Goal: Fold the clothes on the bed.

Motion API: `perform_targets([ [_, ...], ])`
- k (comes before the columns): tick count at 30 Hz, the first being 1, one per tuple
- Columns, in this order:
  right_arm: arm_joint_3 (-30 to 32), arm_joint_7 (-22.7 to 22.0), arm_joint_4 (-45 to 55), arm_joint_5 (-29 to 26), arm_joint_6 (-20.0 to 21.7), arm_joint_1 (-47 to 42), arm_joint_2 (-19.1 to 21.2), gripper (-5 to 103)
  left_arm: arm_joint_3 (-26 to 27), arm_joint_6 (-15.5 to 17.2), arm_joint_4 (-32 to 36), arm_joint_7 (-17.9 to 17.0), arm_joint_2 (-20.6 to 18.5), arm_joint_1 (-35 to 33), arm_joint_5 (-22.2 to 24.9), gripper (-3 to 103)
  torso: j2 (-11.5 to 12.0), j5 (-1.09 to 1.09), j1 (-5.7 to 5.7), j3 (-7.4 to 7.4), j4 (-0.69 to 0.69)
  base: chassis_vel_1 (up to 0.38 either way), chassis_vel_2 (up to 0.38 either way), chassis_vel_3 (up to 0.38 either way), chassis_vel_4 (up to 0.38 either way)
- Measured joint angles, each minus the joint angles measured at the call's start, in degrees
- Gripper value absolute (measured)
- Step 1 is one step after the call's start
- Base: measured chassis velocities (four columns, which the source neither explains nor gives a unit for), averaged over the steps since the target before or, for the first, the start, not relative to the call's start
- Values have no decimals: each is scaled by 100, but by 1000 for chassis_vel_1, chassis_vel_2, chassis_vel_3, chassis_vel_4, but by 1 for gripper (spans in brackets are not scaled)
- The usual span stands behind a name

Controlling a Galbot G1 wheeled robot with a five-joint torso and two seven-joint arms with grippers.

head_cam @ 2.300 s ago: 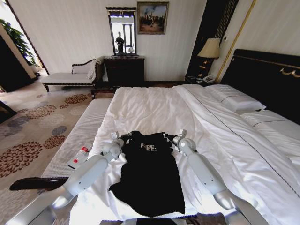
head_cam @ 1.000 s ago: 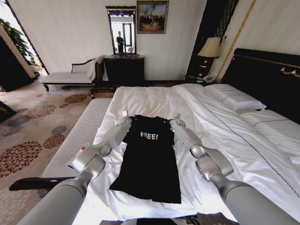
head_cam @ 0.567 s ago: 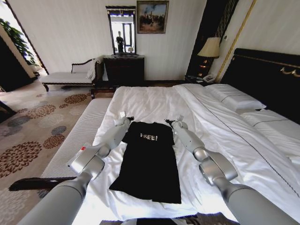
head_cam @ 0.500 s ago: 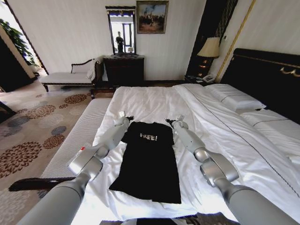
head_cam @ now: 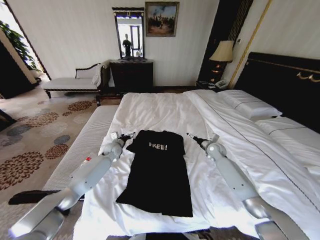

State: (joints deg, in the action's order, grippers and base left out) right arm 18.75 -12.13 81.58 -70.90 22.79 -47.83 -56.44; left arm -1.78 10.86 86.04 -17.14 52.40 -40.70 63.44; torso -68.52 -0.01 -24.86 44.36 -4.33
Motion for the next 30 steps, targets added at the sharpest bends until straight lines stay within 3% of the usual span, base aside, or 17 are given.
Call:
perform_targets([
  [5, 443, -6, 710, -60, 25, -953, 83, 100, 755, -176, 847, 253, -454, -1351, -203, 96, 0, 0, -1, 1, -1, 0, 0, 0, 0],
  [7, 520, -7, 856, -57, 33, -1095, 79, 100, 829, -216, 944, 284, -482, -1509, -262, 96, 0, 0, -1, 1, -1, 0, 0, 0, 0],
  [10, 1002, 1, 1568, -80, 103, -1926, -44, 100, 1361, -309, 1522, 487, -565, -2345, -414, 86, 0, 0, -1, 1, -2, 0, 0, 0, 0],
  [12, 1121, 23, 1729, -89, 120, -2162, -74, 100, 1486, -317, 1649, 548, -563, -2538, -433, 82, 0, 0, -1, 1, -2, 0, 0, 0, 0],
  [18, 1745, 259, 2362, -94, 188, -3218, -281, 100, 2146, -344, 2190, 769, -384, -3609, -552, 80, 0, 2, -1, 1, -4, 0, 0, 0, 0],
  [19, 2046, 410, 2509, -108, 194, -3692, -517, 100, 2440, -367, 2425, 925, -210, -4224, -621, 80, 0, 1, -1, 2, 1, 0, 0, 0, 0],
  [22, 2227, 543, 2532, 6, 166, -4131, -891, 100, 2671, -387, 2676, 1059, -9, -4791, -667, 80, 0, 0, -1, 2, -4, 0, 0, 0, 0],
  [30, 2300, 518, 2372, 343, 129, -4164, -1399, 100, 2900, -371, 3250, 1279, 220, -6122, -628, 80, 1, 0, -1, 2, 1, 0, 0, 0, 0],
])
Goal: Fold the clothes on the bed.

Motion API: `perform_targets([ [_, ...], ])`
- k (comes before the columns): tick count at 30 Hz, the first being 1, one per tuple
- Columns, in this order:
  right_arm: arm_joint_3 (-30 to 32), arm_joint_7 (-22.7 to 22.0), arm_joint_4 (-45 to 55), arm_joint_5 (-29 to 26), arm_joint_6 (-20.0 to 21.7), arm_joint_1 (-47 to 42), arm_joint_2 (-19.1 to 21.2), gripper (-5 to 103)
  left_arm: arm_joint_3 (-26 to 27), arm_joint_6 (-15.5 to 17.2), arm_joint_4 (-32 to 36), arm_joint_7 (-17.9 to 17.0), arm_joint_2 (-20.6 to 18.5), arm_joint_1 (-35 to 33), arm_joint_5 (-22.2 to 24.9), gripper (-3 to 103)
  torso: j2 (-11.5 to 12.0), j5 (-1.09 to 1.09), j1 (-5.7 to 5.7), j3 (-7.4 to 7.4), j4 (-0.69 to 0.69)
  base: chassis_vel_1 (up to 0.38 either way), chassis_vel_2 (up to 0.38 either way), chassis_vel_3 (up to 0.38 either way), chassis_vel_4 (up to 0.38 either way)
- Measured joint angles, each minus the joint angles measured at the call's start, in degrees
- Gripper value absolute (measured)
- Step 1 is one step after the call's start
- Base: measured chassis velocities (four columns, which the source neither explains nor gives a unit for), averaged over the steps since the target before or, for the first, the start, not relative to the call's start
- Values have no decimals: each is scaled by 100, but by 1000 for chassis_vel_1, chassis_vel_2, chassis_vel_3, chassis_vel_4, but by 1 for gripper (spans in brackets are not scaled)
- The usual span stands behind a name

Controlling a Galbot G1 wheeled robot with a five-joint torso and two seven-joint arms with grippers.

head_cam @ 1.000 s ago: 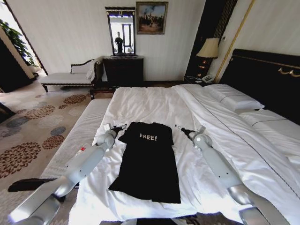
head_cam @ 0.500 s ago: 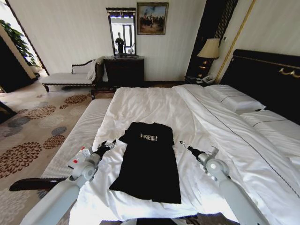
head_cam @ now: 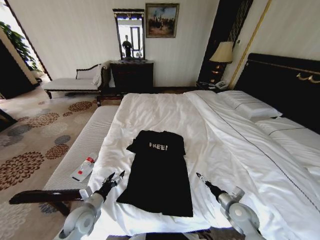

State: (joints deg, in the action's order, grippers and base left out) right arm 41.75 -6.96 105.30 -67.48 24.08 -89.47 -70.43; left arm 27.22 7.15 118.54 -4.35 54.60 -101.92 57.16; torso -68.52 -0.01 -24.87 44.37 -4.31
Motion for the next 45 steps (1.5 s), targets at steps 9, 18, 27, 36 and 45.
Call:
perform_targets([
  [9, 70, -144, -262, -25, 52, 262, -15, 100, -5, -116, -54, 50, 233, -680, -210, 80, 1, 1, -2, 1, -3, 0, 0, 0, 0],
  [18, 159, -146, -382, -44, 59, 257, 34, 100, -137, -209, -279, 106, 265, -703, -278, 73, 1, 0, -2, 1, -4, 0, 0, 0, 0],
  [27, 208, -156, -340, -108, 67, 248, 50, 100, -306, -215, -473, 84, 296, -514, -342, 38, 1, 1, -2, 1, -3, 0, 0, 0, 0],
  [36, 71, -155, -60, 3, 130, -112, -105, 100, -323, -273, -354, 30, 284, -544, -415, 6, 1, 2, -2, 1, -2, 0, 0, 0, 0],
  [45, -48, -118, 327, 199, 381, -957, -645, 100, -233, -328, -136, 9, 311, -651, -551, 3, 0, 5, -1, 0, -3, 0, 0, 0, 0],
])
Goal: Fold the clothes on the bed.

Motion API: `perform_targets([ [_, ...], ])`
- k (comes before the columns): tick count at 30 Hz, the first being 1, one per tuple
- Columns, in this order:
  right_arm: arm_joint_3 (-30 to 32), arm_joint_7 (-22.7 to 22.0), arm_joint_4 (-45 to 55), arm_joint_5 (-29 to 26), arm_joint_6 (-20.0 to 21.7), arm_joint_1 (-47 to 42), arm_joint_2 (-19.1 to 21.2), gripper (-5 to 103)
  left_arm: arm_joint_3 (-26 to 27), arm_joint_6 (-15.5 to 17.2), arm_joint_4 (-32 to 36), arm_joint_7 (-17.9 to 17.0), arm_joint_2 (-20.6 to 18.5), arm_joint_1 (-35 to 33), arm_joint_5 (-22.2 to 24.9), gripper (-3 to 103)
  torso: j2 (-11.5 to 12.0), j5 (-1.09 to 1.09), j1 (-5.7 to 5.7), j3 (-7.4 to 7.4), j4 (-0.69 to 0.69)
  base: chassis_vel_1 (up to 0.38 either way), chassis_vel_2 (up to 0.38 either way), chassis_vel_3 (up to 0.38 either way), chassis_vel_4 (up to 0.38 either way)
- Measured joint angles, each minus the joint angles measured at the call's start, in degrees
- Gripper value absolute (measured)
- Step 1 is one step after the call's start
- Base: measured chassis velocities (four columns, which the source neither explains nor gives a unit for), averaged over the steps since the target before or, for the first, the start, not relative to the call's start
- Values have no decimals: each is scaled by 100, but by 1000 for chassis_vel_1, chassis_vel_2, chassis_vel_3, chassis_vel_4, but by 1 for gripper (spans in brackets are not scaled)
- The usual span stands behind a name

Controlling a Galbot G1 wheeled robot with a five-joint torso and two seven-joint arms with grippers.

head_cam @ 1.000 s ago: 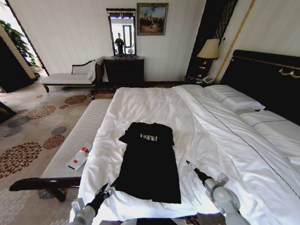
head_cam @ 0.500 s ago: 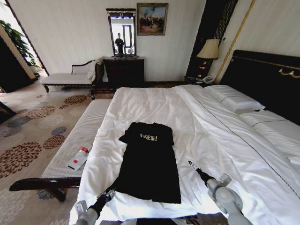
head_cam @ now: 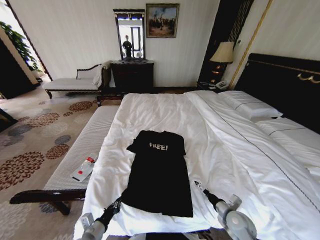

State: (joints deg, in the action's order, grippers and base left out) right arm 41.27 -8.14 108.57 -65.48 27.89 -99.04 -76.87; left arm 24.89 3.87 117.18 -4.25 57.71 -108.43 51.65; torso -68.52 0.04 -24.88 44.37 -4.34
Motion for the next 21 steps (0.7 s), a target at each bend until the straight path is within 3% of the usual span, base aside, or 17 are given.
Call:
perform_targets([
  [12, -168, 44, 250, 13, 175, -507, -312, 102, 480, -29, 213, 54, 98, -228, 213, 3, 0, -3, 0, 1, -1, 0, 0, 0, 0],
  [14, -234, 51, 304, 51, 198, -603, -360, 95, 505, -32, 197, 65, 126, -222, 252, 3, 0, -2, 0, 1, -2, 0, 0, 0, 0],
  [16, -257, 56, 324, 67, 206, -641, -377, 95, 508, -33, 190, 70, 140, -214, 258, 3, 0, -2, 0, 1, -2, 0, 0, 0, 0],
  [19, -326, 63, 399, 164, 235, -746, -448, 78, 520, -33, 153, 88, 188, -191, 279, 3, 1, -6, 0, 2, -2, 0, 0, 0, 0],
  [21, -325, 62, 429, 177, 236, -762, -458, 78, 523, -33, 151, 90, 192, -191, 284, 3, 1, -6, 0, 2, -1, 0, 0, 0, 0],
])
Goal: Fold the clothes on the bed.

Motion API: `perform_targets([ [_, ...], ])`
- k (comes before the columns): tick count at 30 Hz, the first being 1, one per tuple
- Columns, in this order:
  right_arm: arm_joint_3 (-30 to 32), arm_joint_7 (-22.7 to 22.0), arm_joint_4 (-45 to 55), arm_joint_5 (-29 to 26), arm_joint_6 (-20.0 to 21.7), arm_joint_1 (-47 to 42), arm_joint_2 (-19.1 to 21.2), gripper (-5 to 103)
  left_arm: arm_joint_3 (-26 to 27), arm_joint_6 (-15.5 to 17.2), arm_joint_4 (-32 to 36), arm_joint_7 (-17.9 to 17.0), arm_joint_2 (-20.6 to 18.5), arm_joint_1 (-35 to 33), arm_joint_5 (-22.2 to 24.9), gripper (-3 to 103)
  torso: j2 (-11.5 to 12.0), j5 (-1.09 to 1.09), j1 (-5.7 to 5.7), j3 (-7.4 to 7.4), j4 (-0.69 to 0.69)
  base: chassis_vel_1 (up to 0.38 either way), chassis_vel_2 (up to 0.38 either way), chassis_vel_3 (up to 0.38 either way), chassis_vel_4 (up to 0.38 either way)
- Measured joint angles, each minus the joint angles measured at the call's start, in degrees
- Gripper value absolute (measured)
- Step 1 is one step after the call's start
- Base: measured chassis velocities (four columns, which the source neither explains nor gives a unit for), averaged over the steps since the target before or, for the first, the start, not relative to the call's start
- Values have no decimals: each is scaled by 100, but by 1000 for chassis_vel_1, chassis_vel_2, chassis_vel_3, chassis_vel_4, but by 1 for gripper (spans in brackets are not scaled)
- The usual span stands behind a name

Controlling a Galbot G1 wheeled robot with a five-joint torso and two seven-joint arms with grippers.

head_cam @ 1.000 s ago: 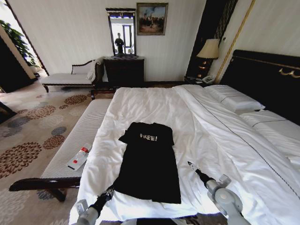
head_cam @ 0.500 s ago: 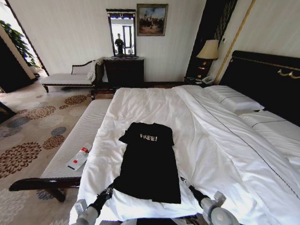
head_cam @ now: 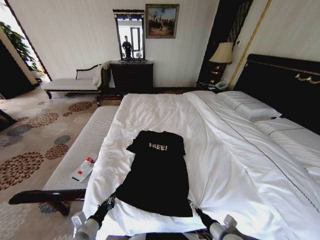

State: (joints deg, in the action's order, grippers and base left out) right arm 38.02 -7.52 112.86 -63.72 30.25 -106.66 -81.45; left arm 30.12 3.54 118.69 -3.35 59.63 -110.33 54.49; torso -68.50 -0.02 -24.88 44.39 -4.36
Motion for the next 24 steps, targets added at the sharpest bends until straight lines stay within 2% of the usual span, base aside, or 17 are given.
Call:
perform_targets([
  [3, 77, -15, 410, -210, 75, -126, -51, 62, 57, 0, 3, 20, 3, -14, 78, 3, 0, -3, 0, 0, 5, 0, 0, 0, 0],
  [4, 77, -15, 410, -210, 75, -126, -51, 62, 57, 0, 3, 20, 3, -14, 78, 3, 0, -3, 0, 0, 5, 0, 0, 0, 0],
  [5, 83, -22, 507, -238, 95, -168, -54, 55, 76, 0, 2, 26, 2, -18, 105, 3, 1, -2, 0, 0, 5, 0, 0, 0, 0],
  [6, 79, -25, 549, -243, 104, -188, -55, 55, 84, 0, 1, 31, 1, -17, 116, 3, 0, -1, 0, 0, 5, 0, 0, 0, 0],
  [7, 45, -31, 606, -227, 119, -224, -59, 63, 98, 0, -16, 38, -5, -9, 139, 3, 0, -1, 0, 0, 2, 0, 0, 0, 0],
  [15, -47, -97, 411, -140, 168, -190, -87, 66, 99, 9, -59, 40, -5, 36, 175, 3, 1, 1, 0, 0, 1, 0, 0, 0, 0],
  [18, -34, -116, 402, -130, 187, -191, -80, 64, 96, 9, -73, 40, -5, 36, 175, 3, 0, 1, 0, 0, 1, 0, 0, 0, 0],
  [22, 19, -257, 495, -288, 271, -250, -68, 46, 88, 9, -106, 41, -7, 47, 172, 3, 0, 1, 0, 0, 1, 0, 0, 0, 0],
  [24, 13, -268, 533, -300, 282, -269, -68, 46, 86, 9, -110, 41, -9, 51, 172, 3, 0, 2, 0, 0, 1, 0, 0, 0, 0],
])
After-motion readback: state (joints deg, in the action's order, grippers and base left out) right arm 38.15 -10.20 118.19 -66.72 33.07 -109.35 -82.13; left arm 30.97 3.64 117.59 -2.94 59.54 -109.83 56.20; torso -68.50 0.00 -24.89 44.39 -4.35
